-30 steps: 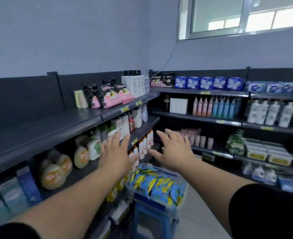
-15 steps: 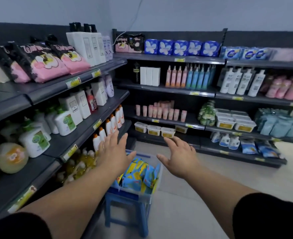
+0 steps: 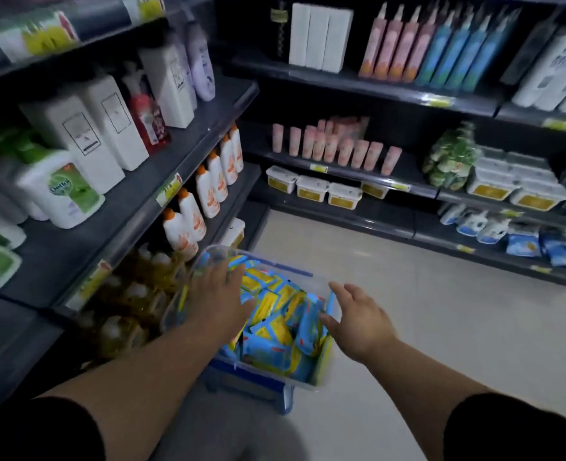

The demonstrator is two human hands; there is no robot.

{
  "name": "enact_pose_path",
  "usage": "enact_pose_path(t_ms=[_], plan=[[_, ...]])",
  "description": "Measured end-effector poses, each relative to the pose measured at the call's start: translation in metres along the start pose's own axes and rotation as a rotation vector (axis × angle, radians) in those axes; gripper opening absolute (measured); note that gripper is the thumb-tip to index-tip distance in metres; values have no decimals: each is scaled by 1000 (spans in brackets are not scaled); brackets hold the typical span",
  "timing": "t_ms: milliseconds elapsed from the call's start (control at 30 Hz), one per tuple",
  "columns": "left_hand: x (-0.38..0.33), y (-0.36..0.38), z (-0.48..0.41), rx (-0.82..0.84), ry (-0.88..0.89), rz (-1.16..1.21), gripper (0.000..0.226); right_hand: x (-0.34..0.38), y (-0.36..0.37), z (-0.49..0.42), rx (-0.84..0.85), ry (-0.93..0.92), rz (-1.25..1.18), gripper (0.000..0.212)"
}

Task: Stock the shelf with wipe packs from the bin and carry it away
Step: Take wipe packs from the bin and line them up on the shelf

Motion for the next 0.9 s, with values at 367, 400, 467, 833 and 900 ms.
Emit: enact_pose_path(t_ms=[367, 400, 467, 833, 900], plan=[[-3, 144, -23, 334, 127, 98, 57, -22, 113, -85, 216, -208, 151, 64], [-6, 154, -24, 354, 158, 97, 56, -23, 122, -92, 220, -252, 173, 63], [-10, 170, -26, 377, 214, 102, 53, -23, 135, -106, 213, -346, 237, 63], [-10, 204, -44, 356, 255, 86, 29, -20, 147, -149, 218, -586, 511, 41], [-11, 204, -45, 383, 258, 112, 27, -19, 151, -149, 233, -646, 544, 39]])
Point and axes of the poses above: each hand's wrist, its own z-axis away from the middle knuckle, its own y-axis out of the palm, x = y × z, the point moved 2 cm from there along -z, towards the middle knuckle, and after that the axes turned 2 degrees about -x, right-handed, at the moved point
